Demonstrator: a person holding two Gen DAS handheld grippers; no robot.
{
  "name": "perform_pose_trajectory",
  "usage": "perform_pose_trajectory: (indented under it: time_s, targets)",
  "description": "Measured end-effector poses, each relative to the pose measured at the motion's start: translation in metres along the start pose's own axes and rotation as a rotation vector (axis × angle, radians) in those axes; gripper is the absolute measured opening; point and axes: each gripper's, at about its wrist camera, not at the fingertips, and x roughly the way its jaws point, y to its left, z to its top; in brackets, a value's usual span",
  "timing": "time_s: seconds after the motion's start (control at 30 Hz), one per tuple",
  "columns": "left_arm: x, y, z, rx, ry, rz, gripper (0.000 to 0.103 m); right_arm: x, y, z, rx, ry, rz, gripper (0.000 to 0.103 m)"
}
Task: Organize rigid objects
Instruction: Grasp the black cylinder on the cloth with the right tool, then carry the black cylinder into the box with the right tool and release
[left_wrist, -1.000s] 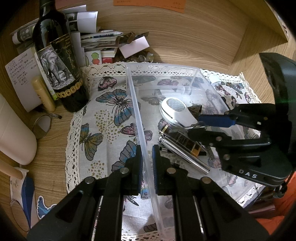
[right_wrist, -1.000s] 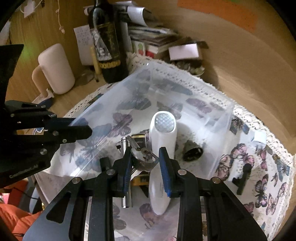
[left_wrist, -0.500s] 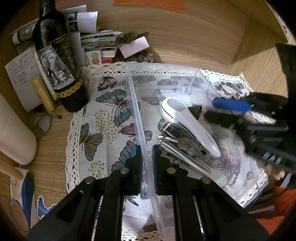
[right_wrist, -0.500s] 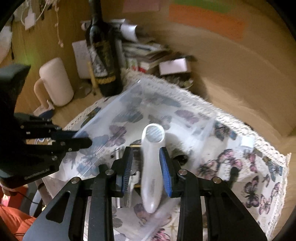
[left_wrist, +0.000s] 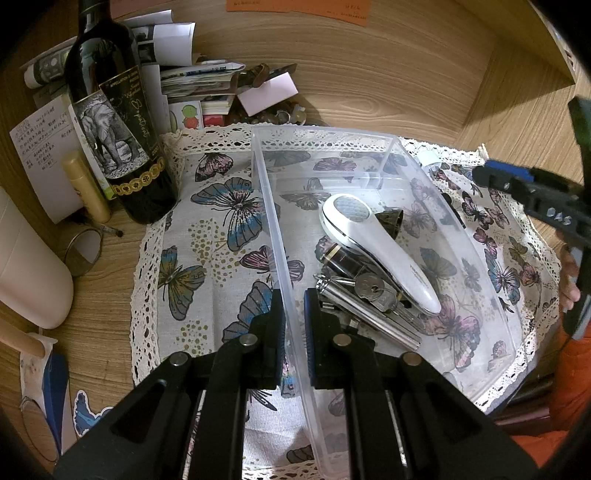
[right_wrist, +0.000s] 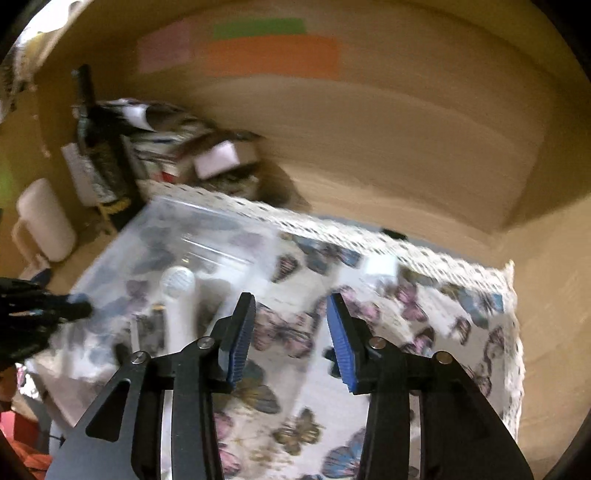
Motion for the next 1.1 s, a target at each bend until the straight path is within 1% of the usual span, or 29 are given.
perform_pose_trajectory:
  time_s: [0.13, 0.2, 0.33, 0.6, 0.63, 0.67, 0.7, 0.9, 1.1]
  targets:
    - [0.0, 0.0, 0.0, 0.001, 0.0, 0.001, 0.009, 0.019, -0.018, -0.014, 0.028, 0.06, -0.041, 0.038]
    - [0.0, 0.0, 0.0, 0.001, 0.001, 0.001, 0.009, 0.034, -0.026, -0.019, 0.049, 0.098, -0.047, 0.038]
    - [0.0, -0.001, 0.0, 0.0, 0.003, 0.002, 0.009, 0.055, -0.036, -0.025, 0.081, 0.148, -0.033, 0.038]
    - [0.0, -0.001, 0.0, 0.0, 0.002, 0.002, 0.009, 0.089, -0.037, -0.037, 0.101, 0.237, -0.015, 0.037]
    - [0.0, -0.001, 0.0, 0.0, 0.002, 0.001, 0.009, 0.089, -0.038, -0.037, 0.104, 0.235, -0.012, 0.037]
    - [0.0, -0.001, 0.0, 0.0, 0.002, 0.001, 0.009, 0.089, -0.038, -0.037, 0.103, 0.229, -0.014, 0.031]
    - [0.0, -0.001, 0.0, 0.0, 0.002, 0.001, 0.009, 0.088, -0.038, -0.037, 0.097, 0.229, -0.015, 0.022]
    - [0.0, -0.001, 0.0, 0.001, 0.003, 0.001, 0.009, 0.075, -0.037, -0.035, 0.083, 0.194, -0.023, 0.022]
    - [0.0, -0.001, 0.0, 0.001, 0.003, 0.001, 0.009, 0.045, -0.024, -0.024, 0.058, 0.117, -0.009, 0.022]
